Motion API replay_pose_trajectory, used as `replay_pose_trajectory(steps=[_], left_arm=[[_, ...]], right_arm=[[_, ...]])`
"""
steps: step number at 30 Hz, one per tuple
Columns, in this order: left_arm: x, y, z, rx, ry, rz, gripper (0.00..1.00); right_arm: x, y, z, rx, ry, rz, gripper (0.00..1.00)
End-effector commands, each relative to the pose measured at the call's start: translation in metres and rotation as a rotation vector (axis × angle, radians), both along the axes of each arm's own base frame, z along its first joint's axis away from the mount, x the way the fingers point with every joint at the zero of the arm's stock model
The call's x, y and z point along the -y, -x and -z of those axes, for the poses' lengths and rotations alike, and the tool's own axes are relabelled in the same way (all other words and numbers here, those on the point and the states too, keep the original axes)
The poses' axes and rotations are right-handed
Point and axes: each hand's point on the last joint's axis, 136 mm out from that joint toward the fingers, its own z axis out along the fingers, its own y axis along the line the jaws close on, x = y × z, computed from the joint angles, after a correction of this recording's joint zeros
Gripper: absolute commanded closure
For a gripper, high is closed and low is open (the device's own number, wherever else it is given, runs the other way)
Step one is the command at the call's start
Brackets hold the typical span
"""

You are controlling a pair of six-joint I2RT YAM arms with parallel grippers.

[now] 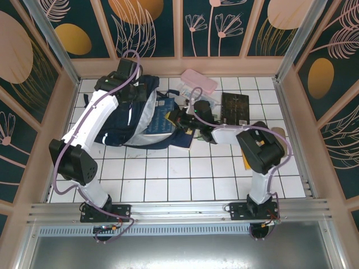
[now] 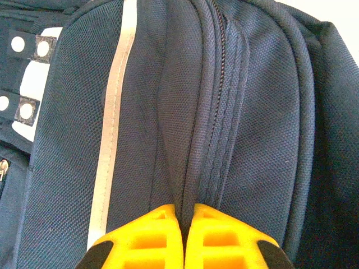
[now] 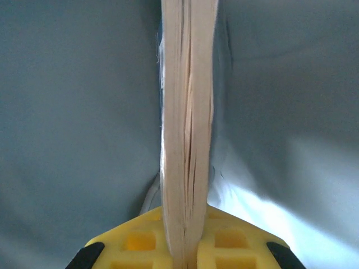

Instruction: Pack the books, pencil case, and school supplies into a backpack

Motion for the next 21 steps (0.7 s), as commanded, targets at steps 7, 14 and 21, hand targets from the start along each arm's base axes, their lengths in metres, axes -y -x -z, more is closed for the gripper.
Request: replay_pose_trajectory(steps=[7,14,21], left_arm=[[0.009,0.0,-0.06,0.126,0.16,0.023,1.0],[0.013,0.0,-0.067,0.127,0.202,0.023,1.0],[0.013,-0.002,-0.075,0.145,0.21,0.015,1.0]], right_arm=[[-0.094,-0.038,-0.018,0.061,-0.126,0.028,1.0],[-0.146,-0.055,0.012,0.043,-0.04,0.079,1.0],[-0.184,-0.062,0.035,0.022,0.005,0.053,0.82]])
